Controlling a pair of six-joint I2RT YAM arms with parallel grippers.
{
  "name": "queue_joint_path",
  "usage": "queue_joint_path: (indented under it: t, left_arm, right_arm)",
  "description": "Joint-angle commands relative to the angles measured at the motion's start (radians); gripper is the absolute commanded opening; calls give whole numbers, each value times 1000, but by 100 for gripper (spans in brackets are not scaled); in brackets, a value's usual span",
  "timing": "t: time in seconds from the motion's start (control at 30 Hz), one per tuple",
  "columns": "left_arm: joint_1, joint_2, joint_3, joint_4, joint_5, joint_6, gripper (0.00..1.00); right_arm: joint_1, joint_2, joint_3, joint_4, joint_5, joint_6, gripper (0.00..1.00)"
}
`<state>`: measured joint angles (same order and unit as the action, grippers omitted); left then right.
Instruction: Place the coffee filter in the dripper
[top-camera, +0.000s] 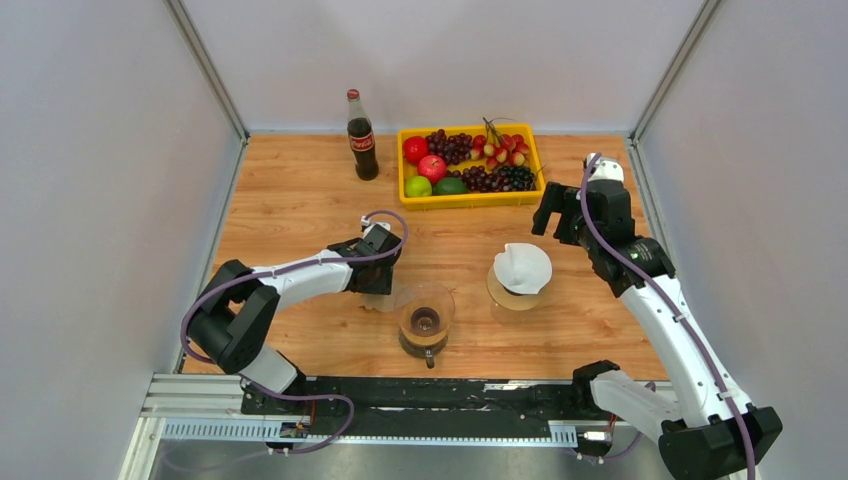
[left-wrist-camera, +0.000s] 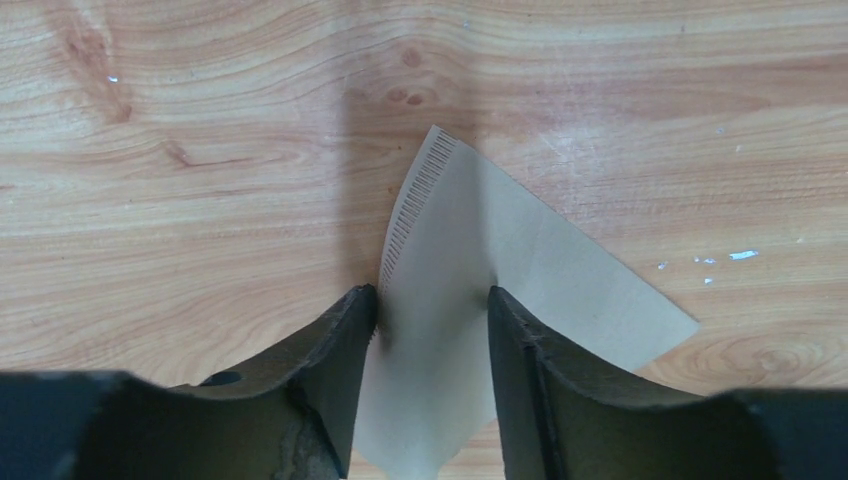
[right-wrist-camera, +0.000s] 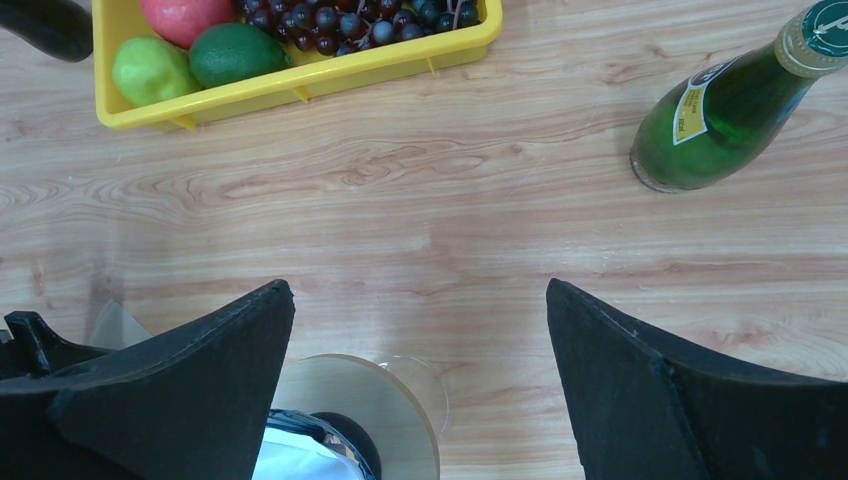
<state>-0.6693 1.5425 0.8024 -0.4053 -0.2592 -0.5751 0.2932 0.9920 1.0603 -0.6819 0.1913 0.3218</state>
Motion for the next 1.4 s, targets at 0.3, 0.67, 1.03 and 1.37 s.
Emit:
queue_joint_path:
  t: [0.3, 0.67, 1.03, 1.37]
  left_arm:
    - [-16, -14, -1, -63, 27, -78, 28]
    - [-17, -316, 21, -133, -123, -112, 18]
    - [-16, -691, 116, -92, -230, -83, 21]
    - [-16, -820, 153, 123, 1, -99, 21]
  right_arm:
    - [-2, -32, -5, 48, -17, -21, 100]
    - [-2, -86, -2, 88, -195, -38, 100]
    - [17, -98, -11, 352, -777, 79, 100]
    - [355, 84, 11, 621, -674, 161, 99]
